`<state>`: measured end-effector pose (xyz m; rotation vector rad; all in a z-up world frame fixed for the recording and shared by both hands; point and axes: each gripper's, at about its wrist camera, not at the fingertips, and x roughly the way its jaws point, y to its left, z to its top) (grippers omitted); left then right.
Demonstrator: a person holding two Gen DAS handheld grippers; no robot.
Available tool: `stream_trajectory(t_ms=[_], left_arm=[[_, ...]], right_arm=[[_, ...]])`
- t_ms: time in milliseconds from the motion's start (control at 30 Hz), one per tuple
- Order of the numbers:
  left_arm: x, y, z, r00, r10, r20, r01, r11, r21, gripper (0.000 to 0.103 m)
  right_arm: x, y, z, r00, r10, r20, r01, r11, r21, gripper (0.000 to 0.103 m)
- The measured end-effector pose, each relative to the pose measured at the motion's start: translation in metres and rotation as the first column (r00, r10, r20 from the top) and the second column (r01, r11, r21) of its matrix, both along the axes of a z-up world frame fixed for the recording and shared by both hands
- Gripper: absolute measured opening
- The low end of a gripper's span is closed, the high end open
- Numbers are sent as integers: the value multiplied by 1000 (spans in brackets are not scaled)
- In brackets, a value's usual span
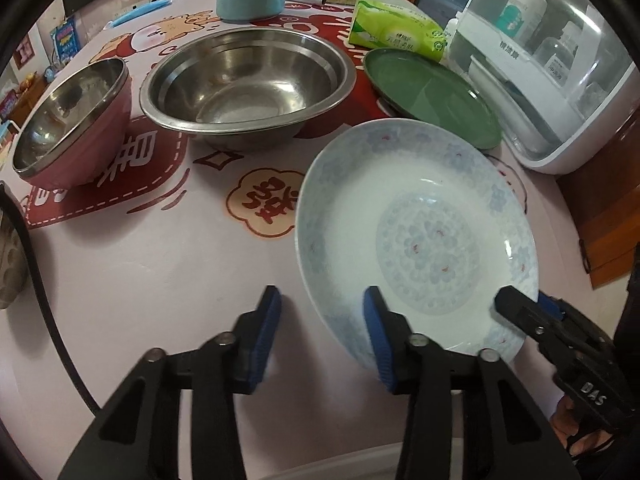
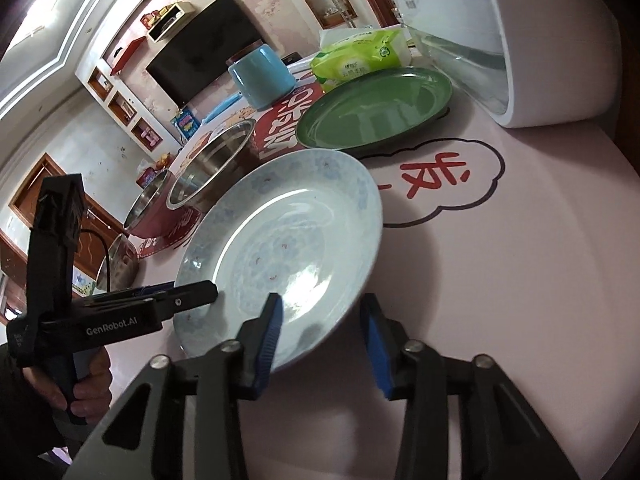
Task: Organize plates and bowls
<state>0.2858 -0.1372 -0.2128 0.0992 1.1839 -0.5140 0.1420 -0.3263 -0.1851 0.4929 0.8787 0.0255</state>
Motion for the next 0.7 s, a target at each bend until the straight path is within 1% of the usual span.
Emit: stream_trajectory(t_ms=[67,100,167,500,700], left_arm=[[1,-1,0,1000,6,-3,-6,1000,-12,32],[1,-2,0,1000,4,-2,-4,1000,-16,31],[1,-2,0,1000,1,-9,-1,999,-35,25],[0,-5,-1,1000,10,-22,-11,998,-56,22],[0,-7,-1,1000,-7,-17,6,999,-41,22]], right_arm=[[-1,-1,-1,1000,-8,6,8,1000,5,32],[-2,-2,-1,1000,-13,7,12,1000,5,29],[-2,-4,-2,1000,-15,10,15,1000,12,29],[0,-6,-2,1000,4,1,-4,1000,17,28],[1,-6,-1,1000,20,-11,-20,1000,12,27]])
